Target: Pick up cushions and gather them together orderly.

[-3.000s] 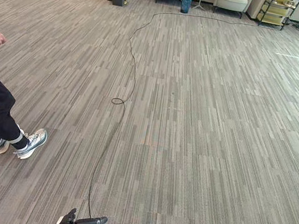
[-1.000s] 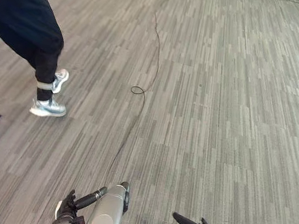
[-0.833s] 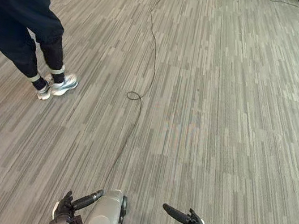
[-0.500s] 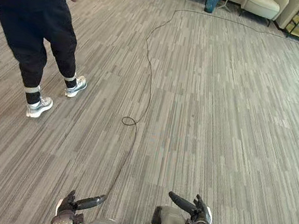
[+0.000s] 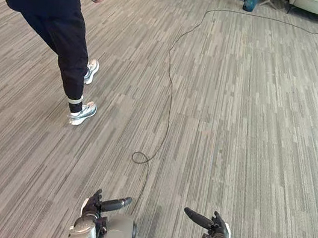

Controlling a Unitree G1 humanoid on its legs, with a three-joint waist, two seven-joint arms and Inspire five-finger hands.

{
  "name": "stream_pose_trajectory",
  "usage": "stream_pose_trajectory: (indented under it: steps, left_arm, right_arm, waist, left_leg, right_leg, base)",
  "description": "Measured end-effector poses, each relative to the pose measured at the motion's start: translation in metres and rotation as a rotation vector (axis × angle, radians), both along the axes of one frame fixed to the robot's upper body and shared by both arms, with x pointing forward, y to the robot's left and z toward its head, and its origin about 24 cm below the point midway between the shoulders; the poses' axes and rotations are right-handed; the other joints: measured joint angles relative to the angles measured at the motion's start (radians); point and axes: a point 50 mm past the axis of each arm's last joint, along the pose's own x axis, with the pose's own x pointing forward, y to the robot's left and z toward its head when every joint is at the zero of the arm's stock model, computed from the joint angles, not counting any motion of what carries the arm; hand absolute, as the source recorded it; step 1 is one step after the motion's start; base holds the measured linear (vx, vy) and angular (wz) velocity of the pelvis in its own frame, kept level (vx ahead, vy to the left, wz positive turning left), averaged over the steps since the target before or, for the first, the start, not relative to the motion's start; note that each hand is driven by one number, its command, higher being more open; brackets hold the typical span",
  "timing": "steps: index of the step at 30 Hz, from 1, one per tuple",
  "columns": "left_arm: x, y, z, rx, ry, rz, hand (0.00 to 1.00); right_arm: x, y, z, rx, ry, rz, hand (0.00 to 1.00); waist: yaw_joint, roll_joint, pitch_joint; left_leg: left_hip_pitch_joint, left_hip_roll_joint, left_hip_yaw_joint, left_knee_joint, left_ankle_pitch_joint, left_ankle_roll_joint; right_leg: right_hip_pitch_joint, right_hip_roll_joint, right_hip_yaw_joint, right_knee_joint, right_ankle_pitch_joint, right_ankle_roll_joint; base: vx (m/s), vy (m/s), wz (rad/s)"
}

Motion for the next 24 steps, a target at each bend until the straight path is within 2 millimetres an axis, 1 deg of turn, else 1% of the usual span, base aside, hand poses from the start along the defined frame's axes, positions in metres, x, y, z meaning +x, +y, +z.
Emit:
stream_pose_trajectory:
  steps: [1,2,3,4,5,6,7,8,9,10,11,12,13,14,15,16,17,18,19,20,21,22,23,24]
  left_arm:
    - [0.001,-0.001,0.0,-0.006,-0.008,0.008,1.0]
    - [0.001,-0.001,0.0,-0.01,-0.011,0.014,1.0]
    - [0.002,0.0,0.001,-0.02,-0.023,0.036,1.0]
    - [0.0,0.005,0.002,-0.007,-0.025,0.044,1.0]
    - [0.002,0.006,0.003,-0.004,-0.031,0.048,1.0]
    - [0.004,0.01,0.004,0.002,-0.04,0.057,1.0]
    - [0.004,0.012,0.004,0.002,-0.04,0.068,1.0]
    - [0.004,0.012,0.004,0.004,-0.039,0.069,1.0]
    - [0.003,0.014,0.004,0.007,-0.03,0.068,1.0]
    - [0.0,0.016,0.002,0.011,-0.007,0.063,1.0]
    - [0.0,0.016,0.001,0.013,-0.003,0.061,1.0]
    - [0.001,0.015,0.0,0.013,0.008,0.056,1.0]
    - [-0.001,0.016,-0.002,0.018,0.037,0.049,1.0]
    - [-0.001,0.015,-0.003,0.018,0.042,0.047,1.0]
    - [-0.003,0.015,-0.004,0.018,0.05,0.048,1.0]
    - [-0.005,0.014,-0.005,0.014,0.059,0.05,1.0]
    - [-0.003,0.016,-0.004,0.019,0.061,0.049,1.0]
    - [-0.009,0.017,-0.006,0.022,0.079,0.055,1.0]
    - [-0.012,0.017,-0.007,0.02,0.09,0.056,1.0]
    - [-0.014,0.017,-0.008,0.02,0.094,0.057,1.0]
    - [-0.018,0.016,-0.01,0.017,0.109,0.059,1.0]
    - [-0.021,0.015,-0.012,0.014,0.127,0.059,1.0]
    - [-0.022,0.014,-0.013,0.012,0.136,0.06,1.0]
    - [-0.025,0.013,-0.014,0.016,0.153,0.048,1.0]
  right_arm:
    - [-0.001,-0.002,0.0,-0.008,0.004,-0.002,1.0]
    - [-0.001,-0.003,0.0,-0.011,0.006,-0.004,1.0]
    - [-0.004,-0.002,-0.001,-0.014,0.017,0.0,1.0]
    - [-0.005,0.003,-0.002,-0.015,0.026,0.037,1.0]
    - [-0.005,0.005,-0.002,-0.008,0.027,0.041,1.0]
    - [-0.002,0.014,-0.002,0.012,0.02,0.057,1.0]
    - [-0.004,0.018,-0.003,0.024,0.032,0.068,1.0]
    - [-0.005,0.019,-0.004,0.03,0.038,0.072,1.0]
    - [-0.007,0.018,-0.004,0.028,0.042,0.074,1.0]
    - [-0.004,0.018,-0.003,0.024,0.026,0.072,1.0]
    - [-0.004,0.017,-0.002,0.022,0.02,0.071,1.0]
    - [-0.005,0.016,-0.002,0.018,0.011,0.065,1.0]
    - [-0.002,0.013,0.001,0.011,-0.01,0.059,1.0]
    - [-0.001,0.012,0.001,0.008,-0.017,0.056,1.0]
    - [-0.001,0.01,0.002,0.002,-0.027,0.052,1.0]
    - [0.0,0.009,0.004,-0.007,-0.05,0.046,1.0]
    - [0.001,0.01,0.004,-0.002,-0.056,0.041,1.0]
    - [0.001,0.009,0.004,-0.002,-0.061,0.033,1.0]
    - [0.001,0.008,0.004,-0.003,-0.065,0.024,1.0]
    - [0.002,0.007,0.005,-0.003,-0.067,0.021,1.0]
    - [0.003,0.006,0.005,-0.003,-0.072,0.014,1.0]
    - [0.004,0.004,0.006,-0.003,-0.077,0.003,1.0]
    - [0.006,0.003,0.006,-0.003,-0.082,-0.006,1.0]
    - [0.008,0.0,0.007,-0.003,-0.079,-0.015,1.0]
  waist:
    - [0.0,0.012,-0.001]
    - [0.0,0.013,-0.001]
    - [0.009,0.006,-0.001]
    - [0.014,-0.016,-0.023]
    - [0.013,-0.025,-0.022]
    - [0.016,-0.041,-0.021]
    - [0.016,-0.054,-0.025]
    - [0.016,-0.061,-0.028]
    - [0.022,-0.074,-0.034]
    - [0.027,-0.088,-0.035]
    - [0.024,-0.089,-0.035]
    - [0.01,-0.089,-0.034]
    - [-0.003,-0.088,-0.029]
    - [-0.007,-0.086,-0.028]
    - [-0.013,-0.08,-0.026]
    - [-0.023,-0.074,-0.03]
    - [-0.027,-0.086,-0.023]
    - [-0.027,-0.085,-0.023]
    - [-0.027,-0.08,-0.026]
    - [-0.027,-0.079,-0.026]
    - [-0.028,-0.075,-0.025]
    - [-0.03,-0.067,-0.025]
    - [-0.035,-0.06,-0.023]
    - [-0.048,-0.052,-0.026]
  left_leg:
    - [-0.034,0.006,-0.001,-0.136,0.031,-0.011]
    - [-0.043,0.01,-0.001,-0.189,0.049,-0.013]
    - [-0.065,0.011,0.009,-0.292,0.166,-0.021]
    - [-0.063,-0.011,0.041,-0.282,0.276,-0.003]
    - [-0.069,-0.016,0.047,-0.26,0.254,0.012]
    - [-0.08,-0.016,0.066,-0.191,0.198,0.043]
    - [-0.07,-0.017,0.086,-0.146,0.167,0.061]
    - [-0.064,-0.02,0.095,-0.126,0.151,0.066]
    - [-0.034,-0.03,0.121,-0.094,0.122,0.092]
    - [0.041,-0.046,0.152,-0.124,0.098,0.105]
    - [0.067,-0.05,0.158,-0.143,0.091,0.114]
    - [0.117,-0.058,0.16,-0.182,0.075,0.114]
    - [0.198,-0.067,0.157,-0.239,0.058,0.114]
    - [0.219,-0.068,0.156,-0.252,0.054,0.115]
    - [0.266,-0.067,0.153,-0.288,0.049,0.115]
    - [0.323,-0.057,0.145,-0.342,0.021,0.099]
    - [0.384,-0.055,0.147,-0.384,0.015,0.089]
    - [0.446,-0.044,0.159,-0.427,0.004,0.073]
    - [0.481,-0.035,0.178,-0.457,-0.002,0.06]
    - [0.499,-0.033,0.189,-0.472,-0.004,0.053]
    - [0.539,-0.025,0.217,-0.506,-0.013,0.037]
    - [0.577,-0.012,0.246,-0.524,-0.024,0.017]
    - [0.595,-0.002,0.255,-0.536,-0.03,0.007]
    - [0.619,0.012,0.251,-0.549,-0.031,0.004]
  right_leg:
    - [0.021,-0.013,0.008,-0.001,-0.025,0.016]
    - [0.029,-0.02,0.011,-0.001,-0.039,0.025]
    - [0.056,-0.051,0.025,0.014,-0.092,0.046]
    - [0.065,-0.087,0.073,0.019,-0.12,0.051]
    - [0.065,-0.092,0.094,0.023,-0.117,0.049]
    - [0.057,-0.107,0.166,0.05,-0.083,0.054]
    - [0.064,-0.122,0.208,0.073,-0.062,0.085]
    - [0.066,-0.13,0.223,0.087,-0.055,0.095]
    - [0.051,-0.154,0.257,0.178,-0.025,0.127]
    - [-0.037,-0.17,0.291,0.405,0.044,0.156]
    - [-0.08,-0.171,0.3,0.496,0.088,0.162]
    - [-0.171,-0.174,0.3,0.674,0.161,0.19]
    - [-0.294,-0.188,0.253,0.869,0.131,0.183]
    - [-0.32,-0.191,0.233,0.889,0.116,0.176]
    - [-0.364,-0.199,0.177,0.906,0.092,0.164]
    - [-0.407,-0.201,0.099,0.88,0.066,0.139]
    - [-0.43,-0.205,0.042,0.82,0.043,0.112]
    - [-0.453,-0.203,-0.035,0.724,0.021,0.099]
    - [-0.465,-0.193,-0.082,0.625,0.023,0.094]
    - [-0.47,-0.191,-0.111,0.569,0.024,0.092]
    - [-0.487,-0.182,-0.186,0.439,0.028,0.089]
    - [-0.507,-0.153,-0.225,0.332,0.05,0.079]
    - [-0.516,-0.135,-0.236,0.297,0.091,0.056]
    - [-0.504,-0.11,-0.246,0.256,0.166,0.024]
  base:
    - [0.45,0.196,-0.22]
    - [0.48,0.249,-0.21]
    - [0.57,0.282,-0.29]
    - [0.62,0.293,-0.31]
    - [0.8,0.359,-0.35]
    - [0.79,0.366,-0.26]
    - [0.75,0.357,-0.28]
    - [0.46,0.228,-0.4]
    - [0.48,0.245,-0.7]
    - [0.46,0.244,-0.72]
    - [0.45,0.244,-0.55]
    - [0.38,0.186,-0.22]
    - [0.36,0.147,-0.15]
    - [0.46,0.117,-0.05]
    - [0.25,0.03,0.14]
    - [0.34,0.011,0.18]
    - [0.29,-0.036,0.05]
    - [0.48,-0.074,-0.22]
    - [0.33,-0.066,-0.36]
    - [0.36,-0.074,-0.51]
    - [0.37,-0.088,-0.66]
    - [0.5,-0.116,-0.69]
    - [0.56,-0.143,-0.46]
    - [0.61,-0.167,-0.24]
